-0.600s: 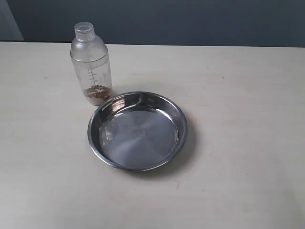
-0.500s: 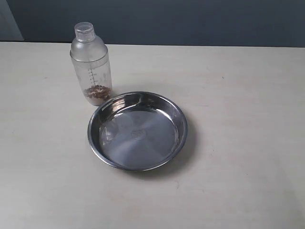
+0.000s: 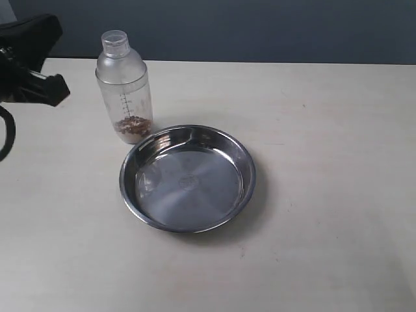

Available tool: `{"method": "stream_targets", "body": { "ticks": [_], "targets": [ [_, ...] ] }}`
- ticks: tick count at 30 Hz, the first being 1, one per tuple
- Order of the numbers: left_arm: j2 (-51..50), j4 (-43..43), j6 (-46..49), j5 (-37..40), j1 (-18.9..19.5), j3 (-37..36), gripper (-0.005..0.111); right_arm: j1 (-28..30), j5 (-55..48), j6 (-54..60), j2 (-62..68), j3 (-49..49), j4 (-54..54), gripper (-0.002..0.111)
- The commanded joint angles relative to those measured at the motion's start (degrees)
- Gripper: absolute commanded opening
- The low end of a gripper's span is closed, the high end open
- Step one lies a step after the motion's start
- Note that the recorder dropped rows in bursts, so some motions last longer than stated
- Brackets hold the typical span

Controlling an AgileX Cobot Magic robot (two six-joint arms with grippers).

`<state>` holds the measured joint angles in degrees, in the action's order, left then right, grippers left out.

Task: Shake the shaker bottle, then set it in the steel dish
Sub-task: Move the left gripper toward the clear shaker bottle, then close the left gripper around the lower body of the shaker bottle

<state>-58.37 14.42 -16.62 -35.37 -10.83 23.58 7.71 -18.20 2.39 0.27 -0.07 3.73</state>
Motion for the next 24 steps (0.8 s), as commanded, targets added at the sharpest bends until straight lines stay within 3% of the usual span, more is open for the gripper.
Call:
{"method": "stream_targets", "body": {
  "ticks": [1, 3, 6, 7, 16, 24],
  "targets": [
    [-4.39, 5.10, -1.12, -5.76, -0.40, -2.02, 0.024, 0.20, 0.75, 0.11, -0.27, 0.07, 0.04, -0.001],
    [-7.04, 5.99, 0.04, -7.01, -0.20, -2.32, 0.048, 0.20, 0.75, 0.11, -0.27, 0.07, 0.04, -0.001],
    [-11.90, 4.50, 2.05, -9.52, 1.56, -2.45, 0.099, 0.20, 0.75, 0.11, -0.27, 0.07, 0.04, -0.001],
    [-14.54, 5.92, 1.88, -12.08, 2.79, -2.45, 0.105, 0.20, 0.75, 0.11, -0.27, 0.07, 0.04, -0.001],
    [-35.68, 8.02, 1.16, -34.59, 9.87, -2.21, 0.105, 0.20, 0.75, 0.11, -0.27, 0.07, 0.04, -0.001],
    [-48.25, 15.01, 0.13, -34.59, 11.32, 6.49, 0.105, 0.20, 0.75, 0.11, -0.27, 0.07, 0.04, -0.001]
  ]
}}
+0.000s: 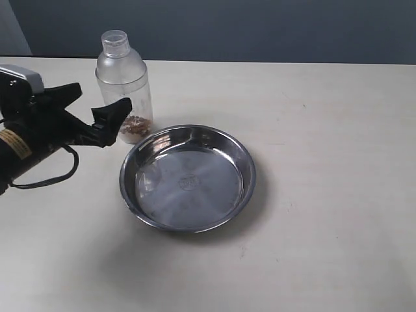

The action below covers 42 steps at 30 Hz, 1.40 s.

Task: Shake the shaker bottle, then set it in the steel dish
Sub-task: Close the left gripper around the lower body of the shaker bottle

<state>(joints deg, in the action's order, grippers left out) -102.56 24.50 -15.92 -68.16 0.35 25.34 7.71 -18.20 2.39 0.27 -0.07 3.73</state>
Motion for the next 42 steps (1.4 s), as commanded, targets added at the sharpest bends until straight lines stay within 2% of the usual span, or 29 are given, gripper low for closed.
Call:
{"method": "stream_targets", "body": {
  "ticks": [1, 17, 27, 38, 42],
  "targets": [
    [-4.83, 5.50, -0.58, -1.80, 0.14, 5.98, 0.105, 0.20, 0.75, 0.11, -0.27, 0.07, 0.04, -0.001],
    [-12.90, 3.58, -1.22, -1.80, 0.14, 16.34, 0.105, 0.20, 0.75, 0.11, -0.27, 0.07, 0.04, -0.001],
    [-18.15, 2.82, -1.06, -1.80, 0.14, 20.22, 0.105, 0.20, 0.75, 0.11, -0.27, 0.07, 0.04, -0.001],
    [-26.34, 2.55, -2.26, -1.80, 0.14, 29.80, 0.105, 0.20, 0.75, 0.11, -0.27, 0.07, 0.04, -0.001],
    [-26.76, 1.56, -2.54, 0.12, 0.14, 30.81, 0.102, 0.20, 0.75, 0.11, -0.27, 0.07, 0.04, -0.001]
  ]
}}
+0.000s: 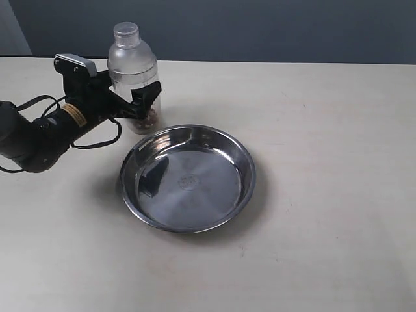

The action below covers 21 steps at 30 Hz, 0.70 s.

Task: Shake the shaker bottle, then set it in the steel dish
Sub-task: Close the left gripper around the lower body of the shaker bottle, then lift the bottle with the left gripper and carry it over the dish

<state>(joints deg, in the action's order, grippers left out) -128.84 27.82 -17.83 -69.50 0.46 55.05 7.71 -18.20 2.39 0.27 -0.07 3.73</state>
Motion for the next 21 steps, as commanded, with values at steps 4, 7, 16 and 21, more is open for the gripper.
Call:
{"method": "stream_targets", "body": {
  "ticks": [4, 7, 16, 21],
  "targets": [
    [-0.48, -2.41, -1.81, 3.02, 0.03, 1.10, 0.081, 0.20, 0.75, 0.11, -0.27, 0.07, 0.04, -0.001],
    [-0.48, 0.70, -3.24, 1.20, 0.03, 1.10, 0.049, 0.20, 0.75, 0.11, -0.27, 0.07, 0.04, -0.001],
    [-0.48, 1.48, -4.19, 0.80, -0.08, 1.10, 0.001, 0.20, 0.75, 0.11, -0.27, 0.07, 0.04, -0.001],
    [-0.48, 1.84, -4.19, 2.01, -0.08, 1.10, 0.001, 0.20, 0.75, 0.11, -0.27, 0.07, 0.04, -0.001]
  ]
}}
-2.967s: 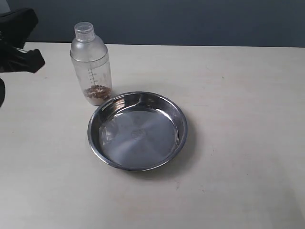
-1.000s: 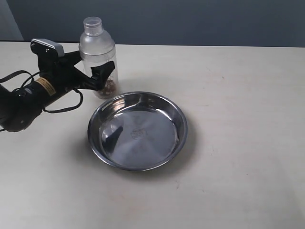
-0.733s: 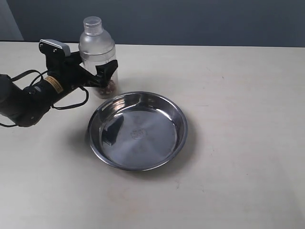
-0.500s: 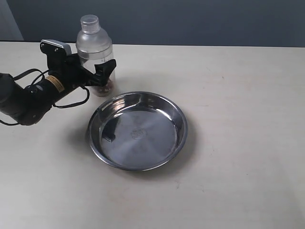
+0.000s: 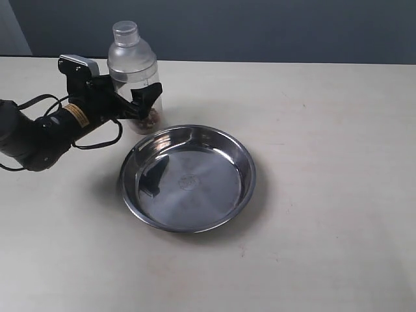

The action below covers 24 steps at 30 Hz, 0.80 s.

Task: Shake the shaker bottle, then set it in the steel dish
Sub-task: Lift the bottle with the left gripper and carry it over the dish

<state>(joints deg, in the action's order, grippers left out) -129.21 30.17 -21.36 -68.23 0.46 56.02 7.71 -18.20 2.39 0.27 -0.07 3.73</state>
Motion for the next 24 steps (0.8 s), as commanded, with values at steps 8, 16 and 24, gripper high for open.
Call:
{"method": "stream_targets", "body": {
  "ticks": [8, 16, 24],
  "targets": [
    [-0.12, 0.89, -8.23, 2.26, -0.08, 0.13, 0.000, 0.20, 0.75, 0.11, -0.27, 0.07, 0.04, -0.001],
    [-0.12, 2.16, -9.55, 6.65, -0.08, 0.13, 0.000, 0.20, 0.75, 0.11, -0.27, 0.07, 0.04, -0.001],
    [9.60, 5.12, -9.40, 12.88, -0.08, 0.13, 0.000, 0.20, 0.75, 0.11, -0.27, 0.07, 0.04, -0.001]
  ]
}}
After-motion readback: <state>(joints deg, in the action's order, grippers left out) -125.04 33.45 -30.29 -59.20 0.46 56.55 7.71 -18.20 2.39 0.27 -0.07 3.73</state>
